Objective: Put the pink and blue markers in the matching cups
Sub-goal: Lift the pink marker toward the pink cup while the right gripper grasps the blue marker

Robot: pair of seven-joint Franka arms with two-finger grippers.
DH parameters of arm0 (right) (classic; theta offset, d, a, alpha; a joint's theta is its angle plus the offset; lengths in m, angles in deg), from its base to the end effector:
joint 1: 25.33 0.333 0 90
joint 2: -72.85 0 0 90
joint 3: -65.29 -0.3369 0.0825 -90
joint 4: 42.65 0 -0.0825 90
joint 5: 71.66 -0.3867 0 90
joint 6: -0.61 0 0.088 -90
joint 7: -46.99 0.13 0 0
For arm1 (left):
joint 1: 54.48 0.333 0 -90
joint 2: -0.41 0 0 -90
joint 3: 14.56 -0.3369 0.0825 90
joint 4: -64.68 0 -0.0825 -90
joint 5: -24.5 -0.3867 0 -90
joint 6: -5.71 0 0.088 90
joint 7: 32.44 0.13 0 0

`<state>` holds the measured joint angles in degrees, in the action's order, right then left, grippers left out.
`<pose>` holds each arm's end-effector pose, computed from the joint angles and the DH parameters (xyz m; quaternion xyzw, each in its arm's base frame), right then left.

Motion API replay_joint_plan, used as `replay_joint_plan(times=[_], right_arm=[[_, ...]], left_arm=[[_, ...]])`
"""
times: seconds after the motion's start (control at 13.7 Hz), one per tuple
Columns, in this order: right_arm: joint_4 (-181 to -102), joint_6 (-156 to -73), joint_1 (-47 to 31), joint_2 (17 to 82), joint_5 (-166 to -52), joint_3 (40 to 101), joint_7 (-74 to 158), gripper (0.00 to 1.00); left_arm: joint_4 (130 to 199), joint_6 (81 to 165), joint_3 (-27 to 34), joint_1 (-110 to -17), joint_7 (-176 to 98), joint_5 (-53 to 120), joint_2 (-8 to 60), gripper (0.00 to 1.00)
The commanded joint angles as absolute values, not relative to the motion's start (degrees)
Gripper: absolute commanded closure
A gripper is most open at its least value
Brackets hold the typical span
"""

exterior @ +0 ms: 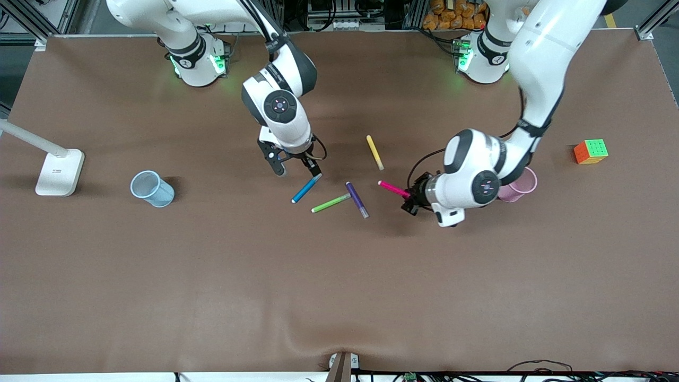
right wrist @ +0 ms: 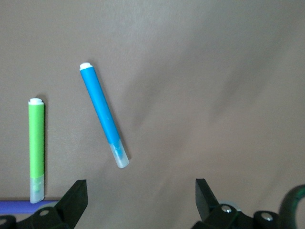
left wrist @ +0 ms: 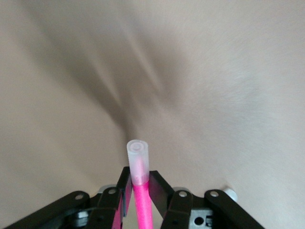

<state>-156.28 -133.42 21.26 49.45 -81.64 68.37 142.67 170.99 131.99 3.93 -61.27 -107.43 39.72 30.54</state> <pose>0.4415 0.4281 0.2488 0.8687 -0.4922 -0.0559 0.0062 0.5725 -0.2744 0.2353 0.8428 0.5007 -0.1896 0.0548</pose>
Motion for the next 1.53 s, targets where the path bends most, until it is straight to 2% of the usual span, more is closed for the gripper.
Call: replay_joint_plan(times=[0.0, 0.29, 0.95, 1.09, 1.24, 1.31, 1.46], right_arm=[[-155.6, -135.3, 22.9, 47.0, -81.8, 69.1, 144.6, 0.00], [-155.1, -136.7, 23.4, 45.8, -81.3, 69.2, 145.8, 0.01], [-152.8, -141.4, 23.4, 40.3, -80.4, 69.4, 146.0, 0.25], [-152.2, -141.7, 23.5, 39.2, -80.4, 69.4, 146.1, 0.33], [-151.5, -142.3, 23.9, 38.2, -80.4, 69.4, 146.1, 0.48], [-151.5, -142.5, 23.9, 38.0, -80.4, 69.4, 146.1, 0.52], [-151.5, -142.5, 23.9, 38.0, -80.4, 69.4, 146.0, 0.67]], left_arm=[[172.0, 123.9, 3.8, -56.6, -100.9, 38.9, 23.5, 1.00], [172.0, 114.7, 3.7, -53.3, -95.2, 35.9, 15.7, 1.00], [172.9, 105.7, 3.8, -52.5, -85.7, 21.4, 3.9, 1.00], [173.0, 104.2, 3.8, -50.7, -81.2, 18.2, 2.0, 1.00], [175.8, 104.7, 3.8, -47.5, -77.8, 16.2, 1.0, 1.00], [177.0, 106.2, 3.9, -46.3, -77.8, 13.6, 1.1, 1.00], [180.2, 109.9, 3.8, -45.0, -77.8, 11.2, 1.0, 1.00]])
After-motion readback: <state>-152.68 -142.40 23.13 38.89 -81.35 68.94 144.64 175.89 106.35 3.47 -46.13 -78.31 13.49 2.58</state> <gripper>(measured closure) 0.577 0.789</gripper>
